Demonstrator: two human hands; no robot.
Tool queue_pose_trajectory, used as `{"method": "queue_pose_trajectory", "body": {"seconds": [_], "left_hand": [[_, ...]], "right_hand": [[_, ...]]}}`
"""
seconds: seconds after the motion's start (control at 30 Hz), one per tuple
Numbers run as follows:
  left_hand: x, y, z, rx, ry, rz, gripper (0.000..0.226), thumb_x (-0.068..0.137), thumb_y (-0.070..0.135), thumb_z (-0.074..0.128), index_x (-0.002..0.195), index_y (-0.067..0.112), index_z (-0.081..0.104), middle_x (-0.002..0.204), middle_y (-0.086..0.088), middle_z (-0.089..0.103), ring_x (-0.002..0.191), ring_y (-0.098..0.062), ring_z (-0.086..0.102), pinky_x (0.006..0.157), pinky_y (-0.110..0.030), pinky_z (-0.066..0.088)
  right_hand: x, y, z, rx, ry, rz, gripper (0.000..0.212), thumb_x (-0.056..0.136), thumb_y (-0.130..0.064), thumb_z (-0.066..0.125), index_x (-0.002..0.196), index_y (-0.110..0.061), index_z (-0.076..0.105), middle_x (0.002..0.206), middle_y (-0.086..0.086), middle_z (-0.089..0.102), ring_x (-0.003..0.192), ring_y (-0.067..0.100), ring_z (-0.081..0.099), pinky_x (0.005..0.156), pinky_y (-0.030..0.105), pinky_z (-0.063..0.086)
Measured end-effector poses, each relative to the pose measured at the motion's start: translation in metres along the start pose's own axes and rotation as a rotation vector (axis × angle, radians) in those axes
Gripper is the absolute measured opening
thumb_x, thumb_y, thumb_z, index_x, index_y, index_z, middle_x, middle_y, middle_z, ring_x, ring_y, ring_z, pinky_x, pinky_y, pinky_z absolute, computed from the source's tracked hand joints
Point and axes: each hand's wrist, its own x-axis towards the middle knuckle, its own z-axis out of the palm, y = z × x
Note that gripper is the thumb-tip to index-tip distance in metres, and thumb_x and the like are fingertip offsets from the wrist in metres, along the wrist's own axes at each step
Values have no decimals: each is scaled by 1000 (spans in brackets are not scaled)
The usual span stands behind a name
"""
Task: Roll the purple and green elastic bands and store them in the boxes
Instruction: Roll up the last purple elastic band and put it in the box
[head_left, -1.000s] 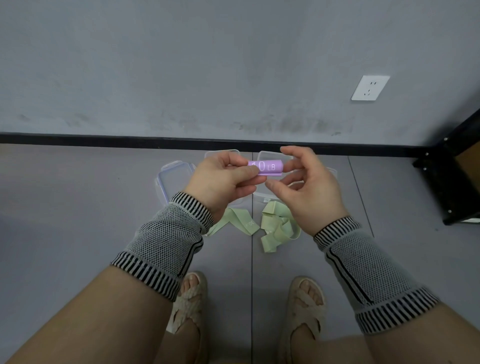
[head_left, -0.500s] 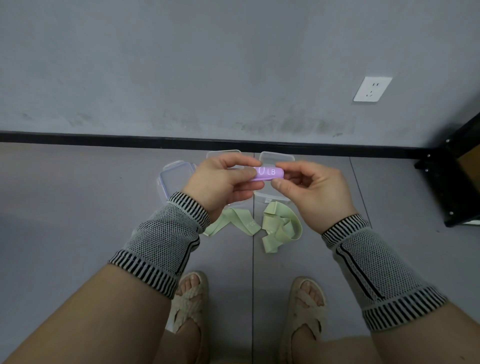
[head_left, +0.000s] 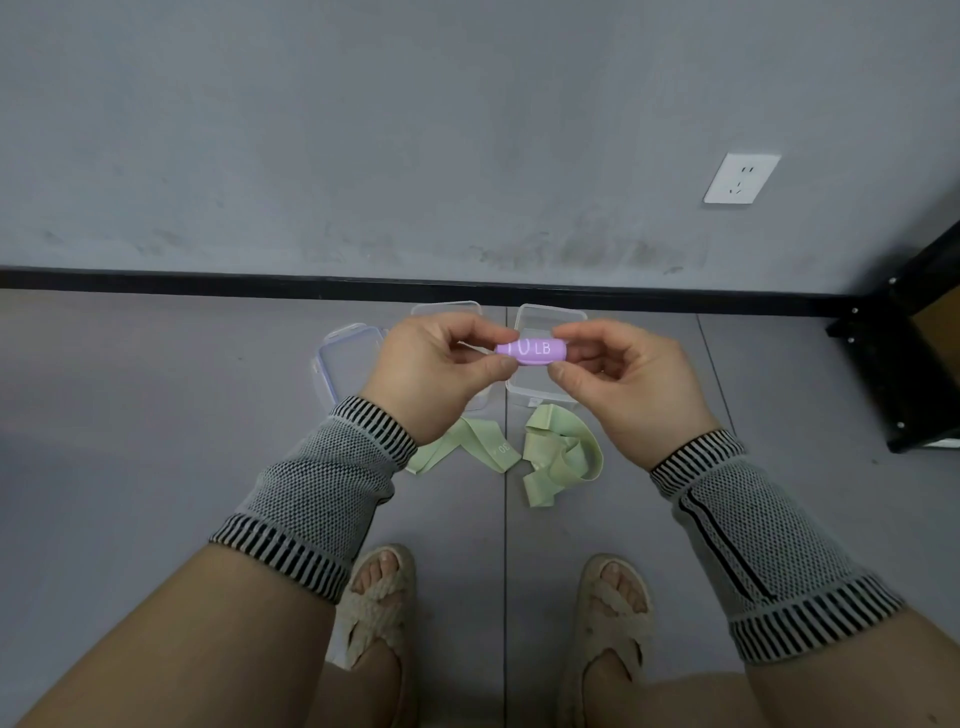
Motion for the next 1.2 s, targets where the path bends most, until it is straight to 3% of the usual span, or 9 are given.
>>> {"method": "queue_pose_trajectory", "body": {"seconds": [0.1, 0.27, 0.4, 0.53, 0.63, 0.7, 0.87, 1.07, 1.2], "left_hand": [[0, -2, 0, -1, 1, 0, 28, 75, 3, 73, 76, 30, 66, 89, 3, 71, 81, -27, 70, 81, -39, 57], [-1, -5, -2, -8, -2, 7, 25, 78, 6, 72, 83, 30, 67, 88, 4, 71, 79, -27, 69, 78, -33, 57], [-3, -7, -1, 3, 61, 45, 24, 78, 9, 72, 86, 31, 66, 90, 11, 70, 77, -9, 68, 74, -22, 56], [1, -11, -3, 50, 163, 57, 26, 79, 17, 73, 96, 35, 65, 94, 15, 69, 88, 2, 64, 79, -17, 50], [14, -20, -16, 216, 159, 32, 21, 80, 28, 71, 98, 37, 67, 97, 20, 67, 93, 7, 59, 79, -6, 42], [28, -34, -25, 282, 163, 13, 21, 80, 32, 70, 101, 36, 68, 99, 19, 68, 94, 5, 59, 82, -10, 44], [80, -117, -31, 486, 229, 22, 26, 82, 37, 67, 107, 33, 68, 106, 14, 66, 95, -4, 58, 86, -25, 48], [148, -254, -18, 483, 230, -100, 25, 82, 30, 69, 106, 34, 68, 97, 22, 54, 92, 1, 49, 88, -21, 43], [171, -311, -8, 479, 186, -175, 29, 83, 31, 68, 112, 35, 65, 100, 21, 53, 94, 0, 48, 88, -19, 40]], "right_hand": [[-1, 1, -1, -35, -10, -5, 27, 78, -6, 74, 86, -31, 66, 81, -7, 70, 75, 6, 65, 76, 21, 55], [0, 1, 0, -20, 2, 11, 25, 77, -7, 75, 85, -29, 67, 83, -5, 71, 79, 11, 68, 78, 26, 56], [2, -3, 7, -19, 50, -3, 29, 77, -6, 74, 85, -33, 65, 84, -7, 71, 80, 11, 68, 79, 24, 55], [6, -8, 21, 5, 124, -9, 31, 80, -7, 72, 84, -37, 64, 81, -15, 69, 79, 1, 66, 76, 16, 53], [20, 0, 35, -122, 130, -9, 20, 83, -15, 70, 99, -27, 70, 86, -16, 68, 83, 3, 66, 79, 23, 55], [37, 10, 47, -210, 114, -26, 23, 83, -19, 70, 106, -22, 71, 91, -12, 69, 84, 7, 64, 80, 29, 56], [93, 75, 94, -259, 108, -65, 24, 83, -16, 70, 106, -24, 71, 86, -14, 62, 78, 7, 61, 76, 27, 54], [160, 207, 156, -246, 57, 75, 24, 83, -18, 70, 107, -21, 71, 93, -6, 69, 80, 8, 62, 80, 31, 55], [182, 261, 179, -242, 10, 167, 26, 82, -17, 70, 108, -20, 71, 94, -6, 70, 81, 8, 63, 81, 24, 54]]}}
